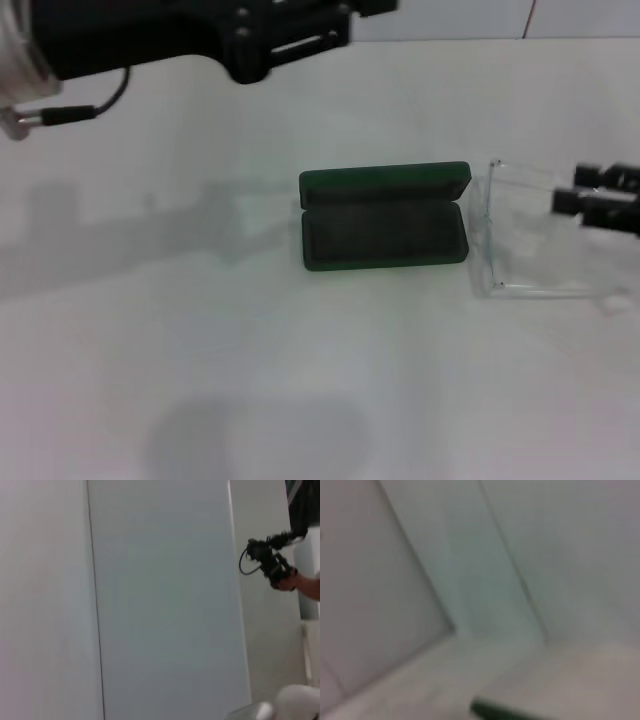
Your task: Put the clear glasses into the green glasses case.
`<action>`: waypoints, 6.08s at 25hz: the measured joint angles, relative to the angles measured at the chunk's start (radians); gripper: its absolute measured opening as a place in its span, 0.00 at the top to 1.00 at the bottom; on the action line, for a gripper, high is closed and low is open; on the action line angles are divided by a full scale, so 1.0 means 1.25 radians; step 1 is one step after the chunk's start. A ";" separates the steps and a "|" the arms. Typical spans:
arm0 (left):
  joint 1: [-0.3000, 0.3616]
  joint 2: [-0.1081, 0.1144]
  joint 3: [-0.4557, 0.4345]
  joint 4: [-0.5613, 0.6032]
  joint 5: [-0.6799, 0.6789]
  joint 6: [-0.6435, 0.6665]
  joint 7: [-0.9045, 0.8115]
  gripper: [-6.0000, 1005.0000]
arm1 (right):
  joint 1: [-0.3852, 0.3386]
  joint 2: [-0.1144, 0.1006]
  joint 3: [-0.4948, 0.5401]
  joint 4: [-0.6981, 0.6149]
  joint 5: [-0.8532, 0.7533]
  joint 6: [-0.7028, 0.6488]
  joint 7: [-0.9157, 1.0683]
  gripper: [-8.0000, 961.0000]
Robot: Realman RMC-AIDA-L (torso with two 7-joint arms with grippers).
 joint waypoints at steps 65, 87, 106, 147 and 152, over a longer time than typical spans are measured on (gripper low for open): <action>-0.062 0.006 -0.034 -0.330 0.028 0.113 0.332 0.52 | 0.543 0.018 -0.213 0.122 -0.721 0.046 0.853 0.48; -0.055 0.006 -0.034 -0.329 0.023 0.113 0.325 0.52 | 0.505 0.014 -0.247 0.112 -0.734 0.044 0.830 0.86; -0.044 0.010 -0.036 -0.329 0.008 0.113 0.302 0.53 | 0.368 -0.002 -0.235 -0.144 -0.726 -0.044 0.812 0.89; -0.053 0.002 -0.062 -0.441 -0.130 0.247 0.113 0.54 | -0.030 0.023 -0.217 -0.410 0.094 -0.228 -0.275 0.92; -0.060 0.004 -0.029 -0.478 -0.121 0.248 0.163 0.54 | -0.028 0.021 -0.308 -0.410 0.093 -0.137 -0.277 0.92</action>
